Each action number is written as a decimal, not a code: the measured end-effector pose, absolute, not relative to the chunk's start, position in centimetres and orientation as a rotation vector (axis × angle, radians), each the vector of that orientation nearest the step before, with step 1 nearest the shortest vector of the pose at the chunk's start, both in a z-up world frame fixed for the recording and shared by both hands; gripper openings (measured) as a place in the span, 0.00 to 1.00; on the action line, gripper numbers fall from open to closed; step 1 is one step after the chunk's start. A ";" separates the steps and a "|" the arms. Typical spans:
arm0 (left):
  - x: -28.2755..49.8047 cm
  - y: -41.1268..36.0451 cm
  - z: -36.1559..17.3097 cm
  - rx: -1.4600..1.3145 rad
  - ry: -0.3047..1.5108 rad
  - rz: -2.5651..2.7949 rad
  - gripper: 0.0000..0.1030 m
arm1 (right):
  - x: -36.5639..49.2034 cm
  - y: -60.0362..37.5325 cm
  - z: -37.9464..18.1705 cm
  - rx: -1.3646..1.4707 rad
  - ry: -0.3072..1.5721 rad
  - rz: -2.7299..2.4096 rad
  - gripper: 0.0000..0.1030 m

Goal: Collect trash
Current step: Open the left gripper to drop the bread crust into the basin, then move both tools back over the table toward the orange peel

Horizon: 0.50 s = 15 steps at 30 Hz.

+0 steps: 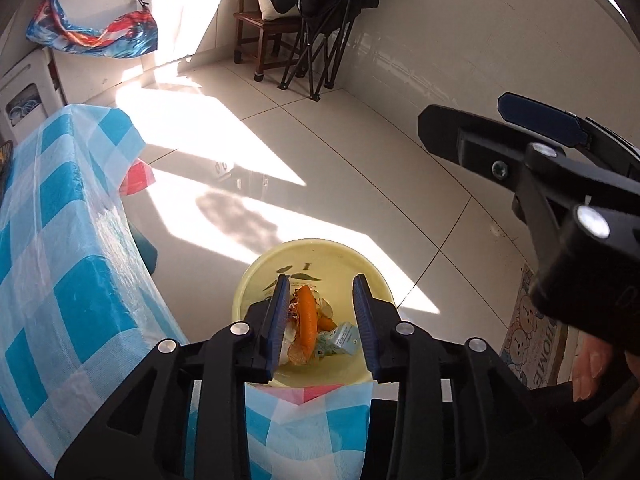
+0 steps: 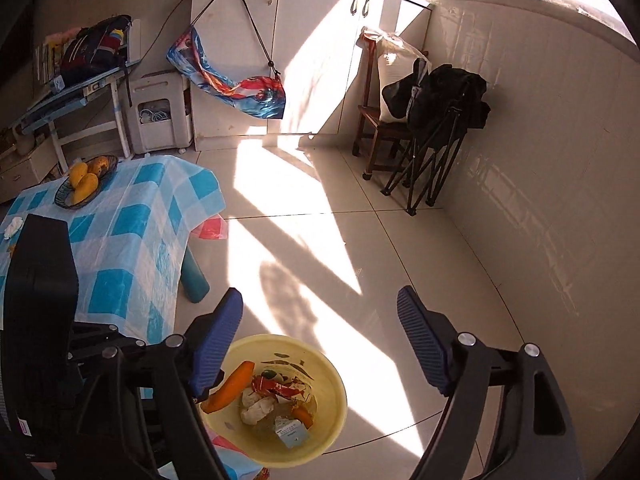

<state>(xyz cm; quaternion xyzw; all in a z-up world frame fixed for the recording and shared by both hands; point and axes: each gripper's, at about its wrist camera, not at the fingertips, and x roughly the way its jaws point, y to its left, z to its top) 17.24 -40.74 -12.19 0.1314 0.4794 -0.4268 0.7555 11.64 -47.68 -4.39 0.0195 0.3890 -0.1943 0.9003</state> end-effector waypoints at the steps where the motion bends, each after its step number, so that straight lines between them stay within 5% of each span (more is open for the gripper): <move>1: 17.2 -40.6 -12.1 0.294 1.036 -0.924 0.37 | 11.7 -47.7 -4.5 0.040 0.811 -0.402 0.74; 10: 17.6 -33.5 -9.9 0.313 0.916 -0.711 0.54 | 11.9 -44.0 -3.7 -0.062 0.770 -0.336 0.75; 15: 19.0 -24.7 -8.7 0.243 0.876 -0.547 0.56 | 12.4 -37.1 -3.2 -0.123 0.730 -0.182 0.76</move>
